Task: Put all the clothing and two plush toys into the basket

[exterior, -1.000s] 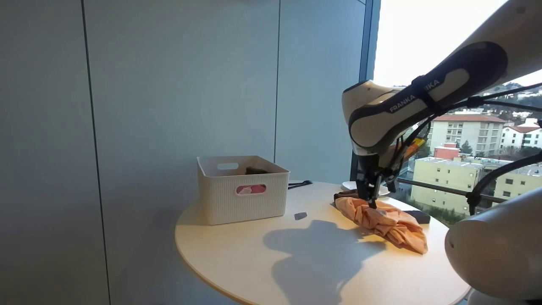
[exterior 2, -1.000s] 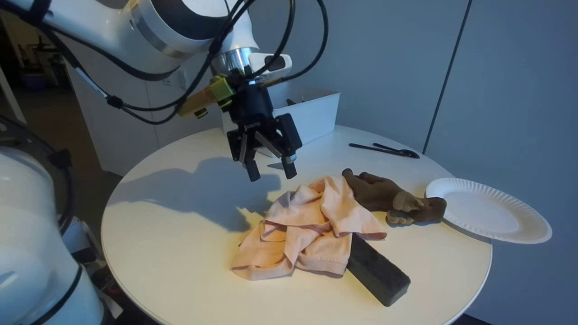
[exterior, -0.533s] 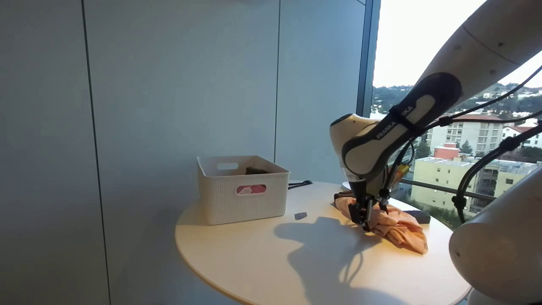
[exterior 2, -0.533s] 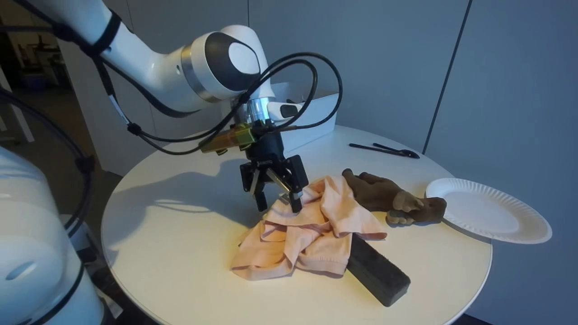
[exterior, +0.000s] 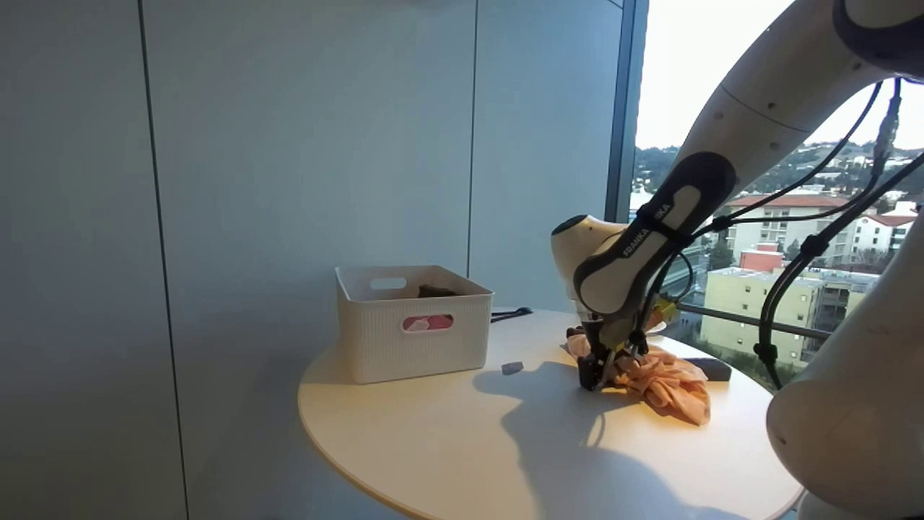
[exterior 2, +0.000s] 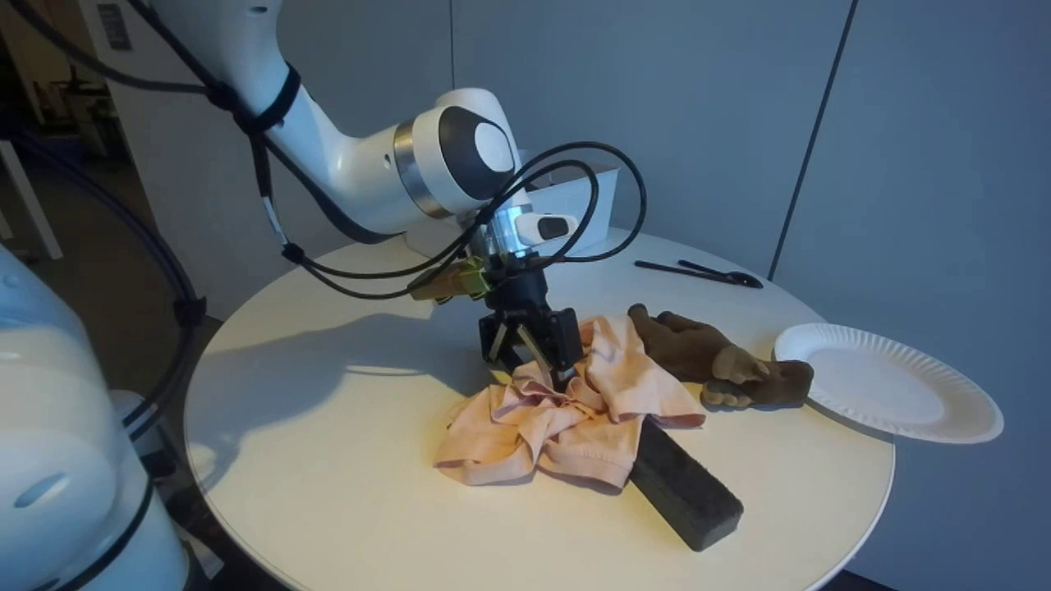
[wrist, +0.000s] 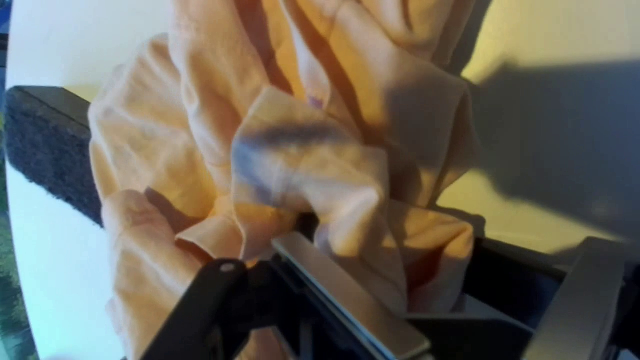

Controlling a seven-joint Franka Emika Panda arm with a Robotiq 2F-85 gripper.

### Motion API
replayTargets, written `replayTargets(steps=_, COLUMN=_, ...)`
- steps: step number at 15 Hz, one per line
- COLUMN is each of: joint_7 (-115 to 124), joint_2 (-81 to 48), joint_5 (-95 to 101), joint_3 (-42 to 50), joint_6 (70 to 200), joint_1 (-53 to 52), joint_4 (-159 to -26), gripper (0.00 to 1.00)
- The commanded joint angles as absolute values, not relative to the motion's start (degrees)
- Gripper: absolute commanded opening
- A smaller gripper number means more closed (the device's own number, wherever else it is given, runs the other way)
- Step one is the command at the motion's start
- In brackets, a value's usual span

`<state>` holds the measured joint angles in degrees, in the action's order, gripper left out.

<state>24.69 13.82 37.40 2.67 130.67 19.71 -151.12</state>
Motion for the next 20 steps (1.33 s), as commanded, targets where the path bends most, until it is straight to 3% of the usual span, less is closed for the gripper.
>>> replayTargets(steps=1, joint_7=26.28, joint_2=10.57, joint_5=39.15, joint_3=4.81, joint_6=135.85, joint_1=17.99, joint_4=-150.06, gripper=0.42)
replayTargets(steps=5, joint_7=23.93, joint_2=10.92, joint_5=38.35, joint_3=5.44, joint_6=139.26, joint_1=16.92, joint_4=-150.64, gripper=0.09)
replayTargets(steps=7, joint_7=22.80, joint_2=11.94, joint_5=39.31, joint_3=5.18, joint_6=140.72, joint_1=16.35, joint_4=-151.23, gripper=0.06)
replayTargets(steps=8, joint_7=25.26, joint_2=13.43, joint_5=43.39, joint_3=4.00, joint_6=140.97, joint_1=16.71, joint_4=-151.64, gripper=0.11)
replayTargets(steps=15, joint_7=35.55, joint_2=31.55, joint_5=62.14, joint_3=1.46, joint_6=139.33, joint_1=15.12, joint_4=-158.22, gripper=0.03)
replayTargets(steps=20, joint_7=34.80, joint_2=42.04, joint_5=68.47, joint_3=1.23, joint_6=140.11, joint_1=13.61, joint_4=-158.06, gripper=0.06)
